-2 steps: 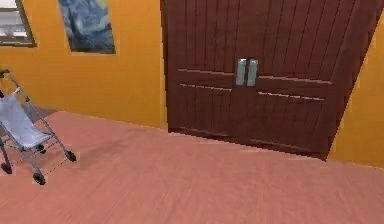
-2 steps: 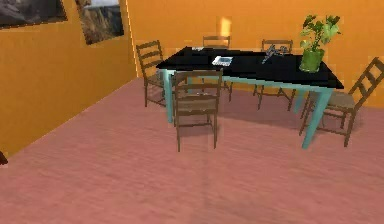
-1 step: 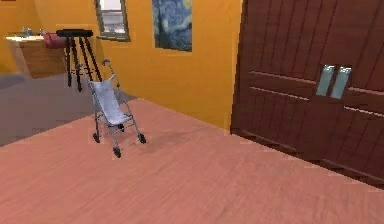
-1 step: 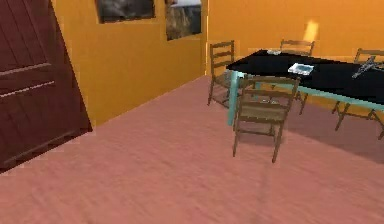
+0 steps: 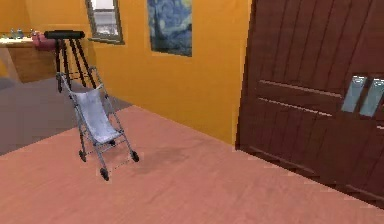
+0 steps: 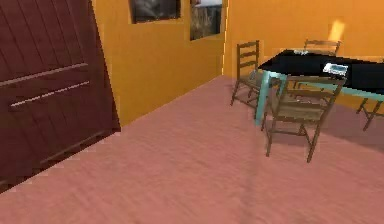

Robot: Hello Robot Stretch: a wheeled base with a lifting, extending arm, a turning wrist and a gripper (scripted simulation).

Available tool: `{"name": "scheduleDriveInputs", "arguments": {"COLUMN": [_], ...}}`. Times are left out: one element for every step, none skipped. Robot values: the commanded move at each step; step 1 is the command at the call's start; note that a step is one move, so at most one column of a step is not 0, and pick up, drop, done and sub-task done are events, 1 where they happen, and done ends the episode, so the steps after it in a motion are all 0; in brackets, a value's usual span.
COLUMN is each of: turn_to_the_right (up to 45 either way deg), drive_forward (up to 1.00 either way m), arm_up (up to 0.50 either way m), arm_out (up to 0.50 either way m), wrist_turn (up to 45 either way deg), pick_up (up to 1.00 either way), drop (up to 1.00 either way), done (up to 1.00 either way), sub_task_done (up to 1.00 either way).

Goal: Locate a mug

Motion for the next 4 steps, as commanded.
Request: {"name": "scheduleDriveInputs", "arguments": {"turn_to_the_right": [-45.0, -6.0, 0.0, -9.0], "drive_forward": [0.0, 0.0, 1.0, 0.0], "arm_up": [0.0, 0.0, 0.0, 0.0], "arm_out": [0.0, 0.0, 0.0, 0.0], "wrist_turn": [0.0, 0.0, 0.0, 0.0], "pick_up": [0.0, 0.0, 0.0, 0.0], "drop": [0.0, 0.0, 0.0, 0.0], "done": [0.0, 0.0, 0.0, 0.0], "sub_task_done": [0.0, 0.0, 0.0, 0.0]}}
